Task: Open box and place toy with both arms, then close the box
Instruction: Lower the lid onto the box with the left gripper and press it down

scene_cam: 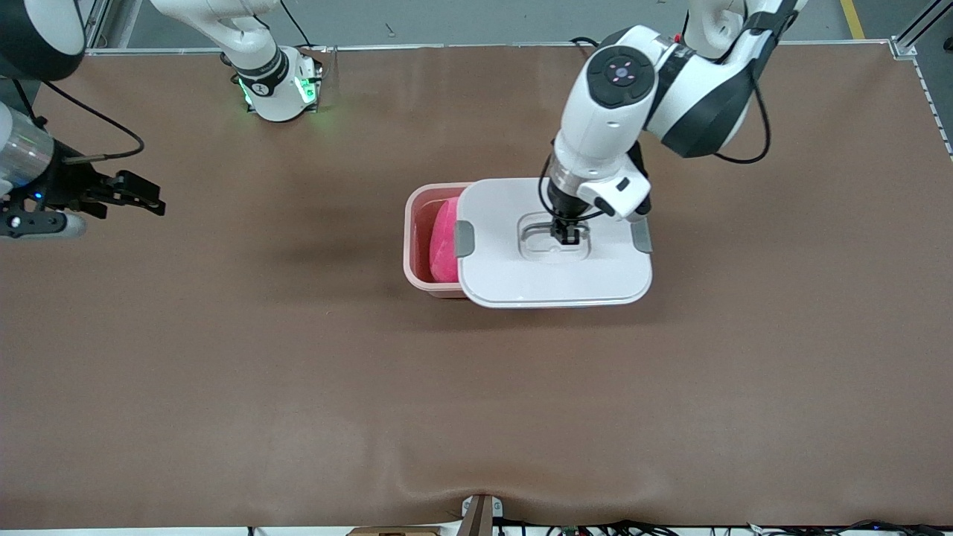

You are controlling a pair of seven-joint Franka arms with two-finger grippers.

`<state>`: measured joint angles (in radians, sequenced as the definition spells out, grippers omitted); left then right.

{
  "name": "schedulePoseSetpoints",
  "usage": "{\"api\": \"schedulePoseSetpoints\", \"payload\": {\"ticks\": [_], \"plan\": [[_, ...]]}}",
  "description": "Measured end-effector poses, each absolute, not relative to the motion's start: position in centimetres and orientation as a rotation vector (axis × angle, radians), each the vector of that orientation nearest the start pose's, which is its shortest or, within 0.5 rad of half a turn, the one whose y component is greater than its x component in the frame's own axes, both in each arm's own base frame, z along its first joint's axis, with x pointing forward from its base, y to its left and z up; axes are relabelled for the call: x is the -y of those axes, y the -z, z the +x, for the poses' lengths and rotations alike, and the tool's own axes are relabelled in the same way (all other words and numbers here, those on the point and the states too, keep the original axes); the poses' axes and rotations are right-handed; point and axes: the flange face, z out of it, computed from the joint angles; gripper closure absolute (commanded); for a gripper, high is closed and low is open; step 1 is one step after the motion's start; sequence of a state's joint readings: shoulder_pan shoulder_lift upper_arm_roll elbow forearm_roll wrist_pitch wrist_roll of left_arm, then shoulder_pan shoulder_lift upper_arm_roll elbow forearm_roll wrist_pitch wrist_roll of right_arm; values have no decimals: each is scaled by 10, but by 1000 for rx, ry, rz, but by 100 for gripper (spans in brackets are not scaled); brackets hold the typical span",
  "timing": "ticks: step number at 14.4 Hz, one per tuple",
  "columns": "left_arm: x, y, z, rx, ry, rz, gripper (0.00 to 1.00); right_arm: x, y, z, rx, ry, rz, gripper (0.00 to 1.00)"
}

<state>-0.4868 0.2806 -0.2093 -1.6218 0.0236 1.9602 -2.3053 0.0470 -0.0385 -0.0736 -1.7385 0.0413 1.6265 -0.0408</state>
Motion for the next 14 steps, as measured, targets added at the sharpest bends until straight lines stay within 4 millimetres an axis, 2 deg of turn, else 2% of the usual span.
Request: {"api": "schedulePoseSetpoints", "payload": {"ticks": [2, 5, 8, 10, 14], "plan": [[426, -460, 506, -2239, 63, 2112, 100, 22, -584, 541, -13, -98, -3093, 0], [450, -441, 501, -2275, 56, 2103, 100, 26, -602, 544, -25, -54, -3095, 0], [460, -429, 497, -2301, 35, 2098, 100, 25, -613, 548, -25, -17, -3097, 0], [463, -424, 495, -2307, 37, 2102, 100, 16, -618, 550, 1, -3, -3098, 0], [482, -409, 481, -2301, 45, 2135, 100, 12, -624, 555, 14, 72, -3099, 0]]}}
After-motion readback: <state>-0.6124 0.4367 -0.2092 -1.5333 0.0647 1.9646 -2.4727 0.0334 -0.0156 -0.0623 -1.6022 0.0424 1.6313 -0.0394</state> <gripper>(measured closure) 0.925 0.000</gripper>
